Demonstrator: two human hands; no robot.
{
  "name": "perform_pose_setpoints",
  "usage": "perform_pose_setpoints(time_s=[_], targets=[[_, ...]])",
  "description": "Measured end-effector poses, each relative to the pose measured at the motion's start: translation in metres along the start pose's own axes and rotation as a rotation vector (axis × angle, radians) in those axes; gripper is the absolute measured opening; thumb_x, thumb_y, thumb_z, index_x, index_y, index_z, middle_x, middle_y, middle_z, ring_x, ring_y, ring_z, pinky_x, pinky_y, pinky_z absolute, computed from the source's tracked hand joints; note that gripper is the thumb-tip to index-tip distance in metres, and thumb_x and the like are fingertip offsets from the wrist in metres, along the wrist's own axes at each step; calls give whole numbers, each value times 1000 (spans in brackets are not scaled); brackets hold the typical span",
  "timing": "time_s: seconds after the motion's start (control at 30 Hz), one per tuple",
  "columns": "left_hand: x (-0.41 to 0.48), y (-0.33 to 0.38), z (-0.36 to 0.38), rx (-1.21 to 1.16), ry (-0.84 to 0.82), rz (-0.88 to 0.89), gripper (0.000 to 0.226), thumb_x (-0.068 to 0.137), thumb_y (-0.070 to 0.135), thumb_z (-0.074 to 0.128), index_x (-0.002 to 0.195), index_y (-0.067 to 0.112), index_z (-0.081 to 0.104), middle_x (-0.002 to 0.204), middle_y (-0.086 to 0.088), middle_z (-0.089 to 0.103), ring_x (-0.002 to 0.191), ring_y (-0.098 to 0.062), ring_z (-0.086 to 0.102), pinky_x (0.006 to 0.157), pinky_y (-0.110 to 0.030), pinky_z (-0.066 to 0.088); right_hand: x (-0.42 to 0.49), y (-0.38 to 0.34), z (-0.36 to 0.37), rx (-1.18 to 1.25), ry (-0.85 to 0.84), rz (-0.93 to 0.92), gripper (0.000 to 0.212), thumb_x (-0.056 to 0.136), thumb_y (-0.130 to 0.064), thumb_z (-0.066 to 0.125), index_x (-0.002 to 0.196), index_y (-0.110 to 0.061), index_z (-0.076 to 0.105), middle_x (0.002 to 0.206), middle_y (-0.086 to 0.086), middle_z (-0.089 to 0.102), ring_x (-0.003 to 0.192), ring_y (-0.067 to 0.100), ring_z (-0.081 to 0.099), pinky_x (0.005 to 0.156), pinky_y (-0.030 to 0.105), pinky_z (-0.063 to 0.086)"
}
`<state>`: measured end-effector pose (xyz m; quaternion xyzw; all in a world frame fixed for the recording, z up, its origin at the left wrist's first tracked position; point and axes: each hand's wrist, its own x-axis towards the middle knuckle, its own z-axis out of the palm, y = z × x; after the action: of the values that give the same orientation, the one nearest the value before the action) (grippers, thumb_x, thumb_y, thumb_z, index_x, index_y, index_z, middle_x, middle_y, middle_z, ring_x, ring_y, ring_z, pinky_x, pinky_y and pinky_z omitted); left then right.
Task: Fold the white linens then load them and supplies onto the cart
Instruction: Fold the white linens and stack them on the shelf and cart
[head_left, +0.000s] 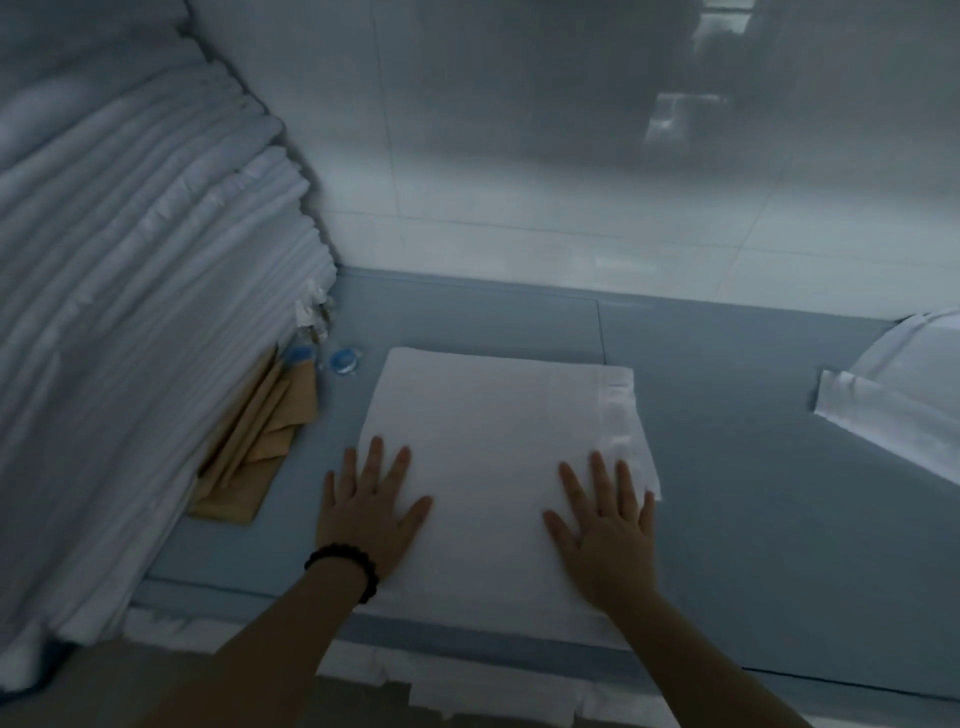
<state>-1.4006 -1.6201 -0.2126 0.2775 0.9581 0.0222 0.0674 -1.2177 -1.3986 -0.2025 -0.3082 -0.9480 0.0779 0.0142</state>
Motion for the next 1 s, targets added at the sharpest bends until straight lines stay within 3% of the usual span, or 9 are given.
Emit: perform_pose_setpoints(time_s=[0.17,0.33,0.47,0.53,0.67,0.83,1.0], targets=[[-5,-25,-5,36,2,-28,77,78,79,-7,145,43,-21,153,9,-28,147,-27,-14,116,-48,-8,-2,-26,7,3,-3,-39,81,77,-74,-17,150,-42,-2,160,-2,-11,146,28,-16,115,53,-13],[-7,-50,-6,30,-11,-63,73,79,79,-5,137,43,-32,155,7,-28,147,-26,-15,117,-48,-8,-3,-51,14,-1,-33,-11,75,79,-71,-10,147,-42,-9,159,-3,-17,144,27,-23,115,54,-13],[-9,-60,-6,17,-3,-80,81,64,84,-20,134,46,-34,147,11,-35,145,-24,-21,117,-45,-9,-6,-61,18,20,-29,-8,73,80,-72,-6,147,-43,-8,158,-5,-17,143,24,-26,111,52,-21],[-9,-60,-6,9,-14,-93,77,70,82,-13,134,45,-34,147,10,-35,145,-25,-22,117,-46,-9,-5,-61,19,-7,-46,-6,73,79,-73,-8,146,-45,-11,155,-7,-23,141,23,-29,108,54,-26],[-9,-51,-12,16,-65,-112,76,90,71,13,147,35,-22,158,-2,-23,146,-30,-17,117,-45,-4,-2,-61,16,-23,-116,10,70,83,-74,0,146,-47,-15,157,-7,-24,142,23,-29,103,57,-30],[-23,-34,-35,-48,-158,-123,71,99,53,24,153,15,-1,160,-14,-8,147,-32,-5,120,-43,5,-1,-64,-5,-35,-220,8,68,91,-70,17,149,-44,-5,160,-5,-16,146,26,-18,108,62,-17],[-55,-17,-59,-198,-185,-122,68,100,52,27,153,14,10,159,-8,17,145,-21,19,118,-35,17,-20,-65,-37,49,-228,-10,61,97,-57,25,151,-31,18,161,-3,11,148,21,7,117,56,-4]])
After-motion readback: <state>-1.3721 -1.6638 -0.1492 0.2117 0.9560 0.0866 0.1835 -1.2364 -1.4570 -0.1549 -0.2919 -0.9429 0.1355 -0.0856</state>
